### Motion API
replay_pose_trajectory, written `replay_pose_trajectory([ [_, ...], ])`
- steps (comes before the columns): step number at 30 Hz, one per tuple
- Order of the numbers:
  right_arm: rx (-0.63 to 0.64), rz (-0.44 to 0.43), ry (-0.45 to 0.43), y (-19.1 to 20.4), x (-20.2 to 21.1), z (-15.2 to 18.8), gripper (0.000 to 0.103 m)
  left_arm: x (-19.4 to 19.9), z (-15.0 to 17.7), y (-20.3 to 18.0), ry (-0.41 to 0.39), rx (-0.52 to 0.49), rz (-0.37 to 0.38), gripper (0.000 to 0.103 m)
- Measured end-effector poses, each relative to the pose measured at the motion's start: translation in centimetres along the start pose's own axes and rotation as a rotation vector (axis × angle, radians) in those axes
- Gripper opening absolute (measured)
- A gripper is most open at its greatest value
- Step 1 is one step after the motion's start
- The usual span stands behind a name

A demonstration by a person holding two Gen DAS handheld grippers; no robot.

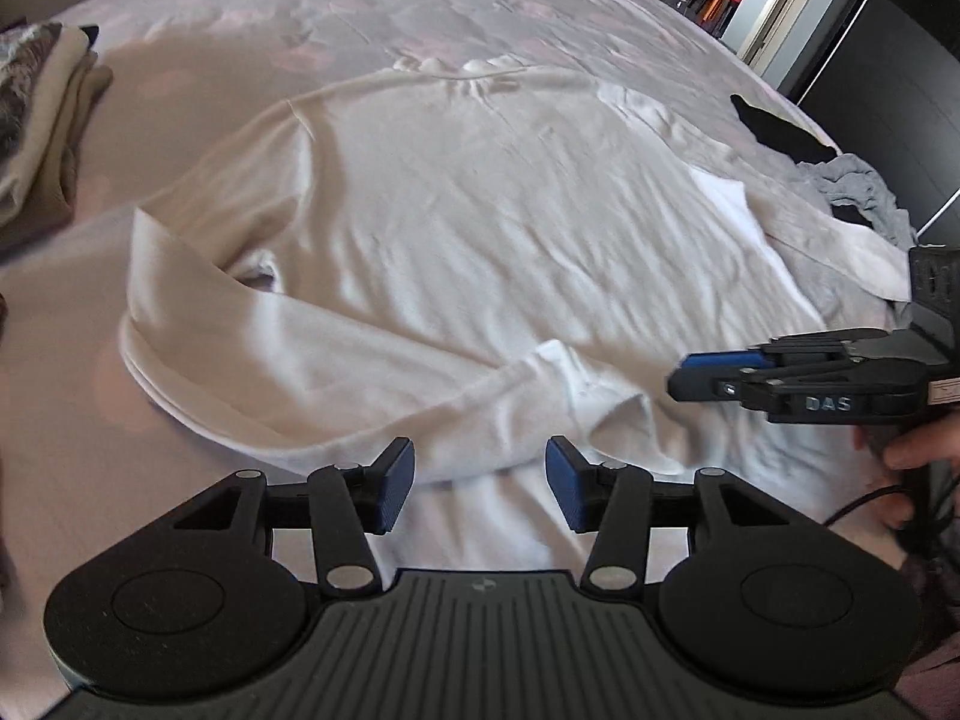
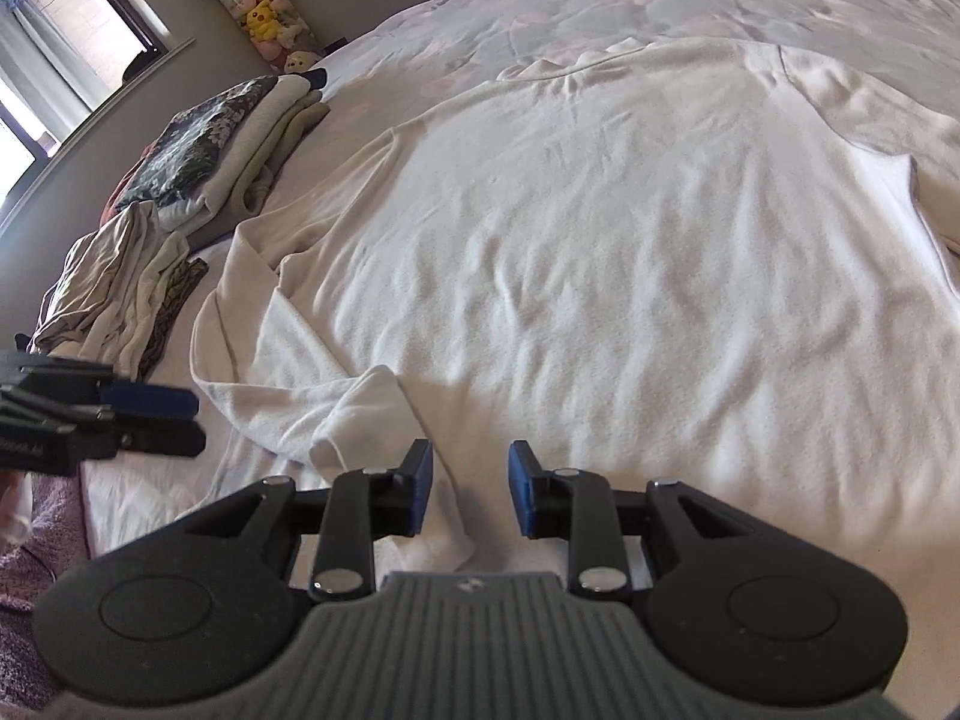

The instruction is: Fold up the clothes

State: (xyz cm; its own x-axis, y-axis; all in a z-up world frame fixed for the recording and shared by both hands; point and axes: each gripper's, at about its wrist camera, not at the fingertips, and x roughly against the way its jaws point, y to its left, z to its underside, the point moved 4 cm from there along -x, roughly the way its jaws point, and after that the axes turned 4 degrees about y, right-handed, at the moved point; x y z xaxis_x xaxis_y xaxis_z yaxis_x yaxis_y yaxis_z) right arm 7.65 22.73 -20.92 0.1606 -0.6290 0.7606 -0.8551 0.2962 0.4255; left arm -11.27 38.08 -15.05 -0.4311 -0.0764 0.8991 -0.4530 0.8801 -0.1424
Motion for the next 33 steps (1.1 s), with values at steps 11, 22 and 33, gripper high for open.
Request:
replay_pose_trajectory([
  [11, 0.170, -0.054, -0.022, 5.0, -1.8, -1.1, 0.050, -3.9, 0.2, 2.8, 0.076, -0.009, 0.013, 0.049],
  [22, 0.243, -0.064, 0.044, 6.2, -1.2, 0.4, 0.010, -2.4, 3.2, 3.5, 0.080, 0.019, 0.030, 0.012],
  [33, 0.504, -0.089, 0.314, 10.3, -1.4, 6.6, 0.015, -1.9, 7.5, 4.8, 0.130, 0.061, 0.003, 0.011],
])
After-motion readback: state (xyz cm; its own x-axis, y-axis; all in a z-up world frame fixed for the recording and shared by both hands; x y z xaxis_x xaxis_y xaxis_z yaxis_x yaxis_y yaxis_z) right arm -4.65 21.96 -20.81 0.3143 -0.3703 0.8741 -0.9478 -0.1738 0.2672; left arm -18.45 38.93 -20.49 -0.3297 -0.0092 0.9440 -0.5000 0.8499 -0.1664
